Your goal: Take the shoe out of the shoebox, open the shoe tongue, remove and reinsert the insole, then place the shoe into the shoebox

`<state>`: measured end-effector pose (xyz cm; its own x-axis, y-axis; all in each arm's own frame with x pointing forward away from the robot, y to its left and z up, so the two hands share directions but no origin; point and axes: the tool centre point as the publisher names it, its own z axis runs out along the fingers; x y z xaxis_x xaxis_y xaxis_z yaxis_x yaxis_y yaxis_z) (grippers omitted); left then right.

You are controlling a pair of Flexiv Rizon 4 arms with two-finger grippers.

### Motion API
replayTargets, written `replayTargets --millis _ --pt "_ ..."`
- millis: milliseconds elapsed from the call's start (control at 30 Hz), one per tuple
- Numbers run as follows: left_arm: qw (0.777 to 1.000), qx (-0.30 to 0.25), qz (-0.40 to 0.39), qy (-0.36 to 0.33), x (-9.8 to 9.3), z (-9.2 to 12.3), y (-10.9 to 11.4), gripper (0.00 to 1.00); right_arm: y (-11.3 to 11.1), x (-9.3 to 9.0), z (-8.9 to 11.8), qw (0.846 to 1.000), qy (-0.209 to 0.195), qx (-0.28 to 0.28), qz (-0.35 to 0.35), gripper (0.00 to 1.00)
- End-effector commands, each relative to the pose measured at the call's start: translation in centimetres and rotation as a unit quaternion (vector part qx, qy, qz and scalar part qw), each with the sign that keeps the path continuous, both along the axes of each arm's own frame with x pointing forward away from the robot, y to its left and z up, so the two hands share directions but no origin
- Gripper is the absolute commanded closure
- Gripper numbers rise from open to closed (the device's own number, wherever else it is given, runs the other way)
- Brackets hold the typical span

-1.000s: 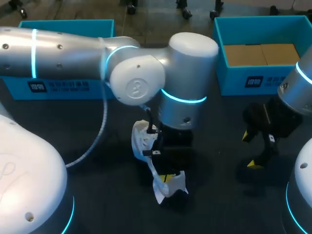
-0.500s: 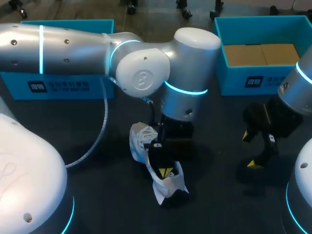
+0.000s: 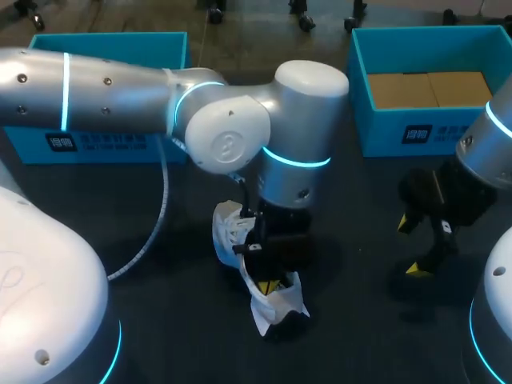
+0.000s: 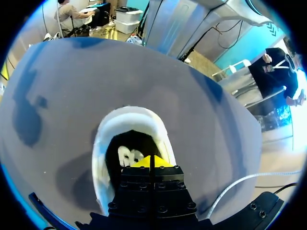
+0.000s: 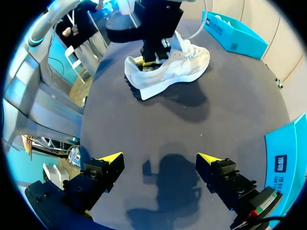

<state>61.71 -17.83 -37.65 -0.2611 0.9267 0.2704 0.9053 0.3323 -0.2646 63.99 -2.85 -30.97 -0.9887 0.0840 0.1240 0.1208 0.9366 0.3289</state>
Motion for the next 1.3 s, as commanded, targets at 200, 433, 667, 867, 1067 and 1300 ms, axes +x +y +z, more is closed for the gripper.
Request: replayTargets --millis 200,433,667,867,1067,1300 --pt "1.000 0.002 0.008 -0.002 -0.6 -1.1 0.8 1.00 0.0 -0.1 0.0 1.000 -0.001 -0.001 -0.001 0.00" --pt "1.000 -0.017 0.018 -0.015 -0.9 0.4 1.1 1.00 0.0 -0.1 0.0 1.000 -0.001 -0.001 -0.001 0.00" --pt "0.999 -0.006 0.032 -0.006 -0.5 -2.4 0.3 1.00 0.0 -0.1 0.0 1.000 -0.001 -0.001 -0.001 0.00" --pt "0.999 -0.024 0.034 0.005 0.2 -4.3 -0.3 1.00 0.0 -0.1 0.0 1.000 -0.001 -0.001 -0.001 0.00" --pt "0.999 -0.037 0.034 0.002 0.3 -3.9 -0.4 1.00 0.0 -0.1 0.0 1.000 -0.001 -0.001 -0.001 0.00" --pt "0.997 -0.071 0.035 -0.015 -0.7 -0.6 -0.8 1.00 0.0 -0.1 0.0 1.000 -0.001 -0.001 -0.001 0.00"
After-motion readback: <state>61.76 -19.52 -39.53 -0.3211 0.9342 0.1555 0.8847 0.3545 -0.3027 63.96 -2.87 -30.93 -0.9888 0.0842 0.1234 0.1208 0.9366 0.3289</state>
